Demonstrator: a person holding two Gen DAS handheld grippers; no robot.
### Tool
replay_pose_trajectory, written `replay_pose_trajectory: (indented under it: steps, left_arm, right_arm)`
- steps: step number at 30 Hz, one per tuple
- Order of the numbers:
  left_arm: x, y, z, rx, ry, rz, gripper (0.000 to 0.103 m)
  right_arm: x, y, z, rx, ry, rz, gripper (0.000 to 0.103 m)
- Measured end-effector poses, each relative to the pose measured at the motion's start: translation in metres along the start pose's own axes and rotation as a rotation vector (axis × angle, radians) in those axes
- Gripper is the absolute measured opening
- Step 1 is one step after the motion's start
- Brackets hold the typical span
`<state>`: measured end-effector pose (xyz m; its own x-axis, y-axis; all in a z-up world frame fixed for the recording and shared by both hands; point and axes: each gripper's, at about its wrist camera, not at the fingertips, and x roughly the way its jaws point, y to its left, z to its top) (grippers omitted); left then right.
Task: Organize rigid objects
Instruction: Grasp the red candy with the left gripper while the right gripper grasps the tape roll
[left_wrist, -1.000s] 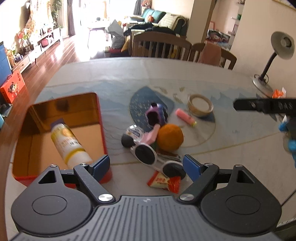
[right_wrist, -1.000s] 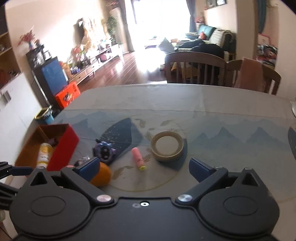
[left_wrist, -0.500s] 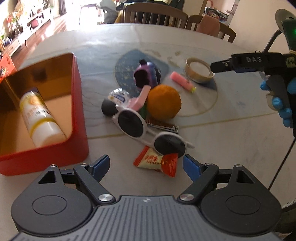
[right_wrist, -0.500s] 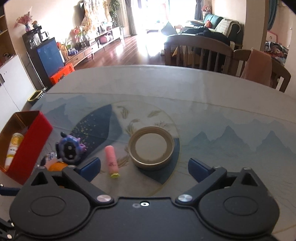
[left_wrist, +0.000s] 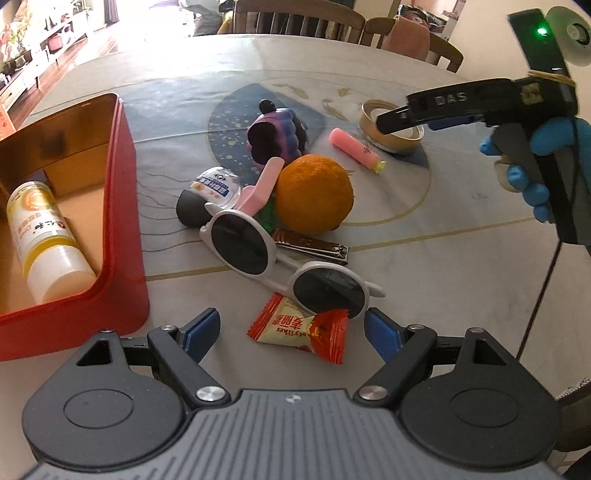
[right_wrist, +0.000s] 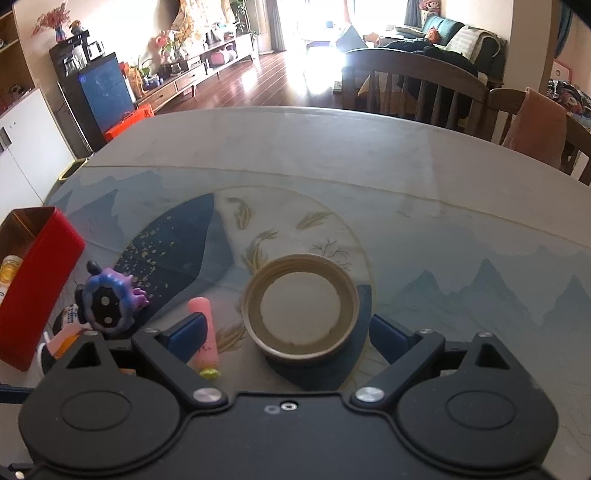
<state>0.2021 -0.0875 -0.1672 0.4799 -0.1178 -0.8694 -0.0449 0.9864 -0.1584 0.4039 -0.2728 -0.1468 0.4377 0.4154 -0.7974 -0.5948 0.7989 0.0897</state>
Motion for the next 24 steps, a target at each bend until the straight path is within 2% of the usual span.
replay_pose_trajectory:
  steps: [5, 10, 12, 14, 15, 16, 24]
  left_arm:
    - [0.003, -0.006, 0.002, 0.027, -0.006, -0.006, 0.081]
    - [0.002, -0.008, 0.001, 0.041, -0.014, -0.022, 0.068]
    - [0.001, -0.008, 0.001, 0.038, -0.017, -0.031, 0.059]
    - [0.001, -0.008, 0.001, 0.035, -0.018, -0.039, 0.052]
    - [0.000, -0.008, 0.001, 0.033, -0.018, -0.040, 0.051]
    - [0.000, -0.008, 0.001, 0.030, -0.018, -0.041, 0.051]
    - [-0.002, -0.007, -0.001, 0.017, -0.010, -0.037, 0.043]
  right_arm:
    - [0.012, 0.001, 0.003, -0.020, 0.018, 0.000, 0.094]
    - [0.020, 0.001, 0.003, -0.019, 0.026, -0.008, 0.090]
    - [0.021, 0.000, 0.003, -0.021, 0.025, -0.010, 0.089]
    - [0.022, 0.000, 0.003, -0.020, 0.025, -0.013, 0.082]
    - [0.022, -0.001, 0.002, -0.020, 0.025, -0.016, 0.077]
    - [0.022, -0.002, 0.002, -0.017, 0.028, -0.015, 0.076]
    - [0.018, 0.001, -0.003, -0.024, 0.022, -0.011, 0.076]
